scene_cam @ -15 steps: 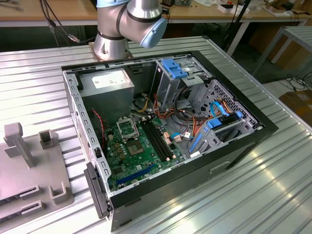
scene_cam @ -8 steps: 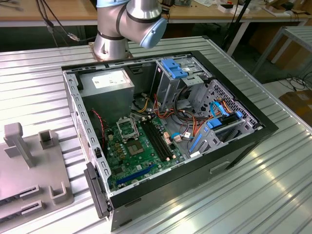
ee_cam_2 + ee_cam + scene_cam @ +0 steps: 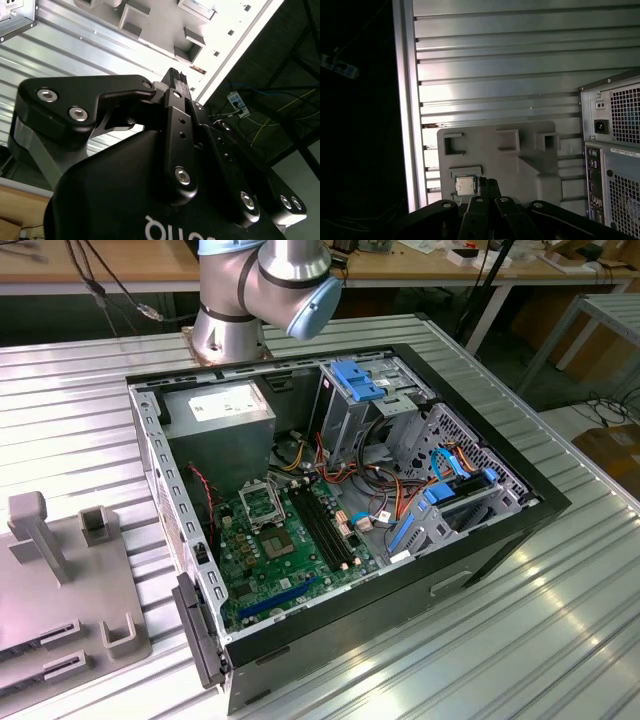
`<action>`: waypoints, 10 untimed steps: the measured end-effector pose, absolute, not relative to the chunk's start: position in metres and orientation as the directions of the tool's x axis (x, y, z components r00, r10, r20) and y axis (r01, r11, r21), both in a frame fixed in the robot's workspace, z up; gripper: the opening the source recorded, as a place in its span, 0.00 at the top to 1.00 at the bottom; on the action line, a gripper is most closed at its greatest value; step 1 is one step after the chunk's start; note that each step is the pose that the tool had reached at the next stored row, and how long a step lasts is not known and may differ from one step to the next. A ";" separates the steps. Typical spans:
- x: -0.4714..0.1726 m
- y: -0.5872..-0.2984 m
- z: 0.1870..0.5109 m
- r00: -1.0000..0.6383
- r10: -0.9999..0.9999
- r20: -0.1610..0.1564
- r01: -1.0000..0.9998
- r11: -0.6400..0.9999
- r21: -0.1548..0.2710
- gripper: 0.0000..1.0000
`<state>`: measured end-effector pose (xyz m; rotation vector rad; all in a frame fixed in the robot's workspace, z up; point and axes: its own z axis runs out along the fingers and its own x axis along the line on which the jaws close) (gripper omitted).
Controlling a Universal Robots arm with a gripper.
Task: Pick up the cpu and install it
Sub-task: 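Reach for the cpu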
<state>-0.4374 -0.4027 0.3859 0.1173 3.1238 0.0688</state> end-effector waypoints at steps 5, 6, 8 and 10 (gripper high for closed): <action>-0.445 -0.404 0.386 -0.997 0.075 -0.013 0.075 0.996 0.044 0.89; -0.447 -0.404 0.386 -0.997 0.075 -0.013 0.075 0.996 0.045 0.89; -0.449 -0.404 0.385 -0.997 0.075 -0.013 0.075 0.996 0.044 0.89; -0.451 -0.404 0.385 -0.997 0.075 -0.013 0.075 0.996 0.045 0.89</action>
